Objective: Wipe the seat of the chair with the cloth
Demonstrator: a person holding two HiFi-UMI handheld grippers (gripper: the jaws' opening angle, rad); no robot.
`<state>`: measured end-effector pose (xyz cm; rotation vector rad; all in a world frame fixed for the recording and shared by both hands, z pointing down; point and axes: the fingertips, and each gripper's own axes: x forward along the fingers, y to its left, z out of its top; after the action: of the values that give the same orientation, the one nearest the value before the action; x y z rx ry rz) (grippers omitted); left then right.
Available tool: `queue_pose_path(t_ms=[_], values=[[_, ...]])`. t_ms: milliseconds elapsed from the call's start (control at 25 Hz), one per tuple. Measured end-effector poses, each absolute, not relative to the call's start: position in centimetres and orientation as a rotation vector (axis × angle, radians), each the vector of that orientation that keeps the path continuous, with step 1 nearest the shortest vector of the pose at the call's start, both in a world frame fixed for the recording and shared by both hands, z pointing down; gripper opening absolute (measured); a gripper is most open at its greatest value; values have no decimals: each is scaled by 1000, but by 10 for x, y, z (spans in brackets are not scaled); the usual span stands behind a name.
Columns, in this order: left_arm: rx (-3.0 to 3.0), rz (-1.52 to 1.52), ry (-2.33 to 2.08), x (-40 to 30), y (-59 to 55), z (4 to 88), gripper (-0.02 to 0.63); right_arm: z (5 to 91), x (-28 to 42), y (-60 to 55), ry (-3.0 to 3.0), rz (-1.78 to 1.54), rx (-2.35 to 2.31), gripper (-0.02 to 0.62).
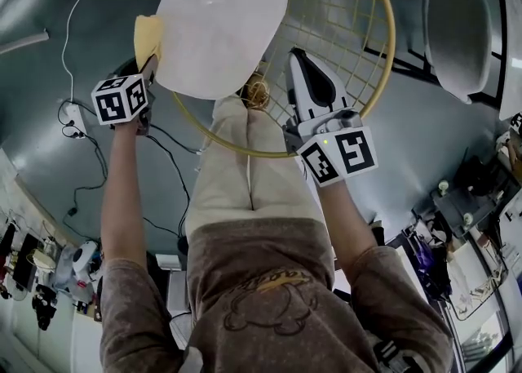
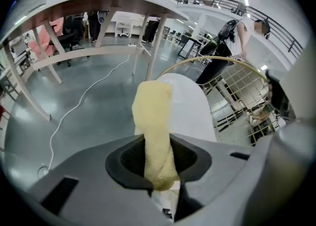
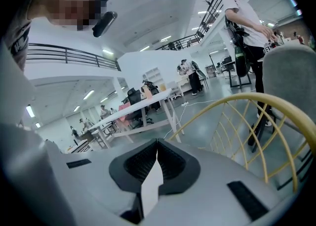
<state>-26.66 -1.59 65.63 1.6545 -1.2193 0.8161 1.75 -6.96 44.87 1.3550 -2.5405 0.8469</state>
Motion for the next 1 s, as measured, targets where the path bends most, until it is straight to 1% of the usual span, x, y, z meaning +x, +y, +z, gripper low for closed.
queue_pose_path(t_ms=[240, 400, 520, 760, 1000], values=[[1795, 755, -1037, -179, 3, 640, 112, 444, 14, -66, -2553, 849, 1346, 28], [1862, 740, -869, -113, 24, 641, 112, 444, 13, -62, -2562, 851, 1342, 28], [1872, 743, -776, -79, 39, 647, 112, 444, 12, -60, -2561, 855, 1343, 28], [1860, 802, -608, -47, 63, 662, 112, 442, 15, -57, -2565, 858, 1356, 28], [1818, 842, -628, -61, 67, 678, 112, 443, 14, -55, -2566, 872, 1356, 28]])
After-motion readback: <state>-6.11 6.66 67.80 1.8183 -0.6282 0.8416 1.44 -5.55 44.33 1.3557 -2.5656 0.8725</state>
